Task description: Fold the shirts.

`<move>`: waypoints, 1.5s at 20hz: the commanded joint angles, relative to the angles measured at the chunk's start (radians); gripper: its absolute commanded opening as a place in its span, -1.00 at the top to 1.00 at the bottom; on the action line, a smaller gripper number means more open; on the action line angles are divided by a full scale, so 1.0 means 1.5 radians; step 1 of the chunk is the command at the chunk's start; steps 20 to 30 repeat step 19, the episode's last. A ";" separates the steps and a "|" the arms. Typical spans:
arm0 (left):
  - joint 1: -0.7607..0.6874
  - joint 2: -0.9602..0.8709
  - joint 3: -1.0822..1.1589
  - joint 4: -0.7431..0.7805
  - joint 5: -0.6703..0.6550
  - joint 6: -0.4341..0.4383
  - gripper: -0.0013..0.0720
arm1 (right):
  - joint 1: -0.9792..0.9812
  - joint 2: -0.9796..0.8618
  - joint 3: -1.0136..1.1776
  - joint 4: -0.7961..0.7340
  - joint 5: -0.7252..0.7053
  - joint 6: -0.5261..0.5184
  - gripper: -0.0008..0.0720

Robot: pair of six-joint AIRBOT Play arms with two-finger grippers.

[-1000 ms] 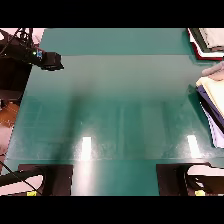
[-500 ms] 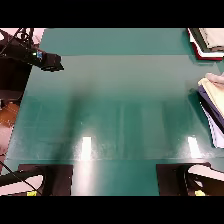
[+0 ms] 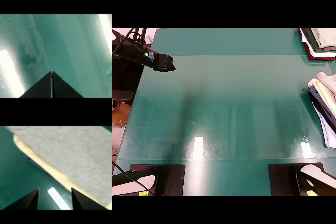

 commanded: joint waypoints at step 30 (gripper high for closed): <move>0.001 0.000 0.000 -0.005 0.035 0.001 0.90 | 0.642 0.078 -0.181 0.168 -0.102 0.001 0.94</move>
